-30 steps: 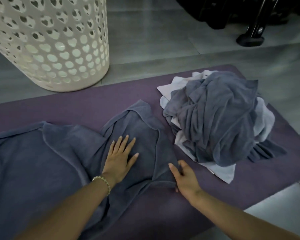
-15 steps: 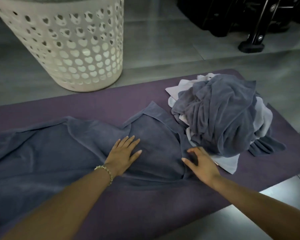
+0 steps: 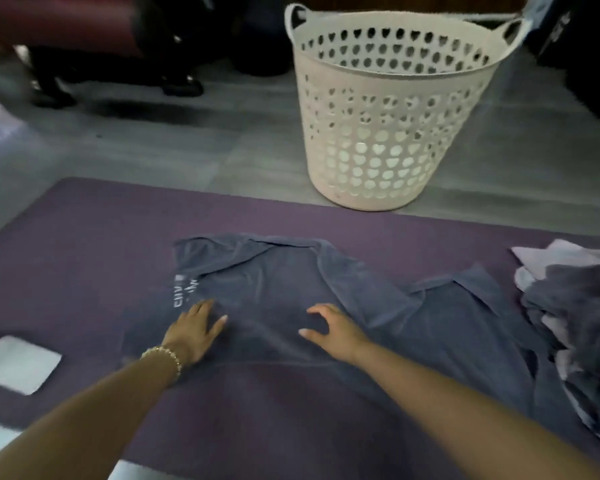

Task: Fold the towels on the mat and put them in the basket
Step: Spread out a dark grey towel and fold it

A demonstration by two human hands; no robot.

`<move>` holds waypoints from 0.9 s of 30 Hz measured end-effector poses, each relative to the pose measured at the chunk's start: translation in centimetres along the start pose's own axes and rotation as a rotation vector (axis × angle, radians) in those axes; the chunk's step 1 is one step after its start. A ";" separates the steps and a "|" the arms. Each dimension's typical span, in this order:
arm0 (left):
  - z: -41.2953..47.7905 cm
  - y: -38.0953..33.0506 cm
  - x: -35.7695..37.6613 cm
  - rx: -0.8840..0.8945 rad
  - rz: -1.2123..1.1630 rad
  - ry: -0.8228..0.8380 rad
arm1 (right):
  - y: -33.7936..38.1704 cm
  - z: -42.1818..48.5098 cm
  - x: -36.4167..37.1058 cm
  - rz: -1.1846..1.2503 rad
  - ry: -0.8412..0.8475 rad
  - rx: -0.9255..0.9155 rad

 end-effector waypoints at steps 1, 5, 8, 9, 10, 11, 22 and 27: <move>-0.7 1.9 0.3 -0.068 -0.030 -0.010 | 0.9 0.6 1.2 -0.002 0.037 -0.006; -2.7 8.1 2.1 -0.306 -0.183 0.015 | 3.6 2.7 5.8 -0.041 0.160 -0.052; -3.2 10.9 2.8 -0.450 -0.315 -0.008 | 5.2 3.8 7.9 -0.096 0.212 -0.142; -3.3 11.4 2.8 -0.485 -0.344 -0.022 | 5.7 4.1 8.4 -0.132 0.233 -0.184; -3.4 11.9 2.9 -0.512 -0.348 -0.044 | 6.1 4.3 9.0 -0.176 0.266 -0.218; -3.7 12.3 2.8 -0.540 -0.327 -0.068 | 6.3 4.5 9.7 -0.205 0.304 -0.238; -4.6 13.8 3.0 -0.562 -0.714 -0.153 | 6.8 5.5 13.7 -0.199 0.096 -0.235; -4.8 14.0 1.7 -0.499 -0.868 -0.265 | 7.2 6.1 13.8 -0.304 0.153 -0.234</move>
Point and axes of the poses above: each hand's wrist, its own z-axis towards the middle knuckle, its own x-axis out of the palm, y = z × x, the point moved 3 cm from there along z, towards the middle knuckle, and after that the axes turned 3 degrees about -y, right-handed, at the moved point
